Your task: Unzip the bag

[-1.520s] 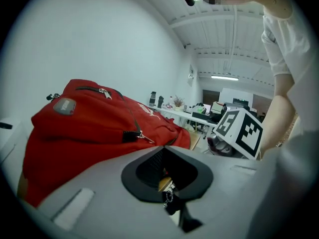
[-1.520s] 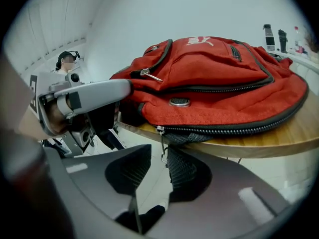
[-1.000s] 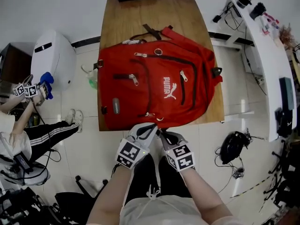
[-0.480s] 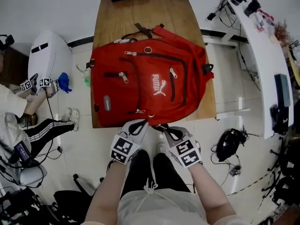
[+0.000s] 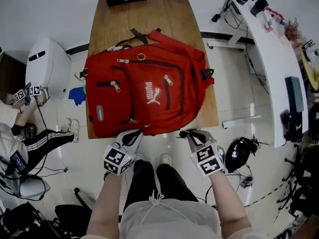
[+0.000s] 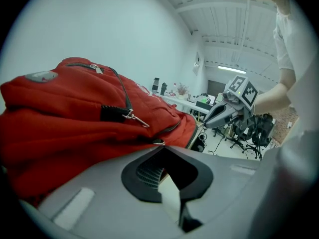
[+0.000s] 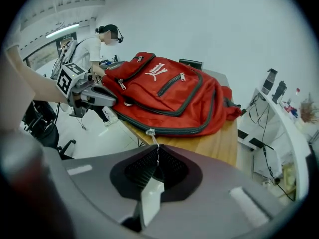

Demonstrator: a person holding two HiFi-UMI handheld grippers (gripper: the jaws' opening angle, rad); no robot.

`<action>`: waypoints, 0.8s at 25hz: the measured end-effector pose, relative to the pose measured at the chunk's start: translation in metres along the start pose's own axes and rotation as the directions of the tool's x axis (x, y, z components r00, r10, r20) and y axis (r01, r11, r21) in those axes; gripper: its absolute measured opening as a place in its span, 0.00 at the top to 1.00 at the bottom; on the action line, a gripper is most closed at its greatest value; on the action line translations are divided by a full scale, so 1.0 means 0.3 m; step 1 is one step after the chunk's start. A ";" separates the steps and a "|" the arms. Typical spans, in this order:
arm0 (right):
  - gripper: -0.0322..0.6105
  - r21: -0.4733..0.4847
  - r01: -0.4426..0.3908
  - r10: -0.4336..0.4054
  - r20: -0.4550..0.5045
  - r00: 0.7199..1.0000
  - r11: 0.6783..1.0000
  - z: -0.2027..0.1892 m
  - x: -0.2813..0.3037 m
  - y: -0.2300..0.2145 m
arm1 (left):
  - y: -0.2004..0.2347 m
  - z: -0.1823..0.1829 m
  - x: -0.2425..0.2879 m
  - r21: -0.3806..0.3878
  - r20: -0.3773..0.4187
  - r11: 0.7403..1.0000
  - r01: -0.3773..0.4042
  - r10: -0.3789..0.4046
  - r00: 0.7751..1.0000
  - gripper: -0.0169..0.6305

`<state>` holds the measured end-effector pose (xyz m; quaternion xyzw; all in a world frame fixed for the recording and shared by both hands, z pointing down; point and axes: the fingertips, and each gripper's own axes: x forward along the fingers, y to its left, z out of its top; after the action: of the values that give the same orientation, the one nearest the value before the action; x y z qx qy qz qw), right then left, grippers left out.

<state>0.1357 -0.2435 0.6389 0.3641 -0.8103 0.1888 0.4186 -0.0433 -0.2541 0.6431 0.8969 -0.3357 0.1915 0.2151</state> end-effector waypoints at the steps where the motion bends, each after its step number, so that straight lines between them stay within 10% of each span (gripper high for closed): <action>1: 0.93 0.010 0.006 -0.006 0.000 1.000 1.000 -0.006 -0.009 -0.024 | 0.001 -0.003 0.000 -0.012 0.001 1.000 0.002 -0.002 1.000 0.96; 20: 0.92 0.120 0.102 -0.101 -0.019 0.995 0.988 0.014 -0.042 -0.359 | 0.016 -0.020 0.014 0.009 -0.043 0.997 -0.078 0.078 0.996 0.96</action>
<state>0.2188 -0.3121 0.6264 0.4282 -0.7752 0.2180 0.4101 -0.0449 -0.2563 0.6514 0.8794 -0.3651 0.2205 0.2114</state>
